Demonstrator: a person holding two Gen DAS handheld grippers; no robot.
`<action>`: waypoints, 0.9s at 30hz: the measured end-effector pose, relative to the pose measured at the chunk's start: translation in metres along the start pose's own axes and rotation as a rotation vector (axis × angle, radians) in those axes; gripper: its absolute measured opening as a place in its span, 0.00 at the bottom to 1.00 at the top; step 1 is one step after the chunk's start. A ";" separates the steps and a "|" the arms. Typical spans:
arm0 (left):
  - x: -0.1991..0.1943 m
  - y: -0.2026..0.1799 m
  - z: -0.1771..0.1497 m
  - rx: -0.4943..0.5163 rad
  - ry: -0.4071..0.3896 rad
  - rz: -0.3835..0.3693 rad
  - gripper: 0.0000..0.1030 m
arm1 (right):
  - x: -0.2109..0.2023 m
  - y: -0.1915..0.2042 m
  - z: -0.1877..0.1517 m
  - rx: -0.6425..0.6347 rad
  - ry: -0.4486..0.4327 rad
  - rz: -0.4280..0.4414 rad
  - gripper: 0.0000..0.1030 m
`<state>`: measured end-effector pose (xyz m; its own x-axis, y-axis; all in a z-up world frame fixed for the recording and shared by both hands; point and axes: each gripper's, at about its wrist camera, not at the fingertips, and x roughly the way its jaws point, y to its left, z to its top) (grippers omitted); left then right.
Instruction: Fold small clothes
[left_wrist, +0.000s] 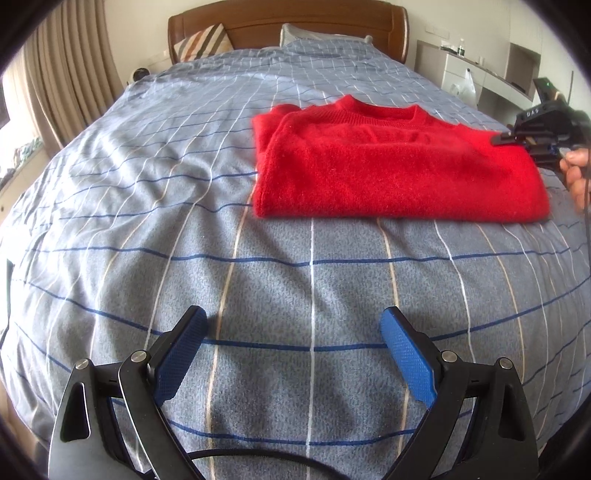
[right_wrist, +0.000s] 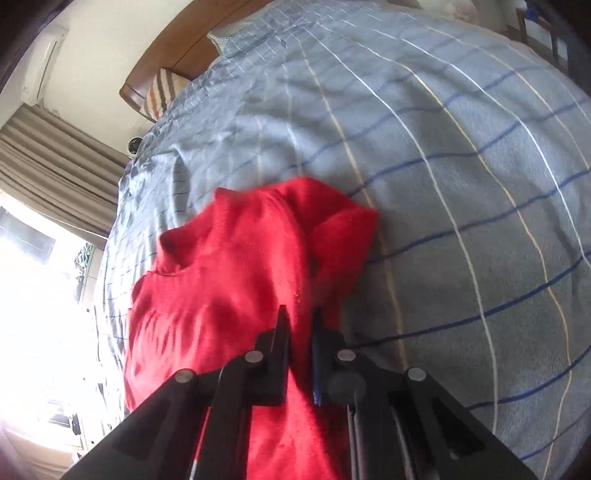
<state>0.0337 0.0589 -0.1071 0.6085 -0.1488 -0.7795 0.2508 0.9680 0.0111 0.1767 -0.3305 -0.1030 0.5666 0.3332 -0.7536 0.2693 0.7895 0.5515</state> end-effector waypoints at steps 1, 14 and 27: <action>0.000 0.003 -0.002 -0.013 -0.006 -0.007 0.93 | -0.006 0.016 0.004 -0.017 -0.006 0.031 0.09; -0.008 0.043 -0.028 -0.118 -0.091 -0.106 0.94 | 0.123 0.257 -0.051 -0.309 0.153 0.047 0.17; -0.025 0.072 -0.037 -0.216 -0.048 -0.160 0.94 | 0.065 0.238 -0.069 -0.663 0.154 0.028 0.38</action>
<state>0.0091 0.1396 -0.1099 0.6100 -0.3078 -0.7302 0.1837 0.9513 -0.2475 0.2239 -0.0854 -0.0449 0.4355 0.3887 -0.8120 -0.3059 0.9122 0.2727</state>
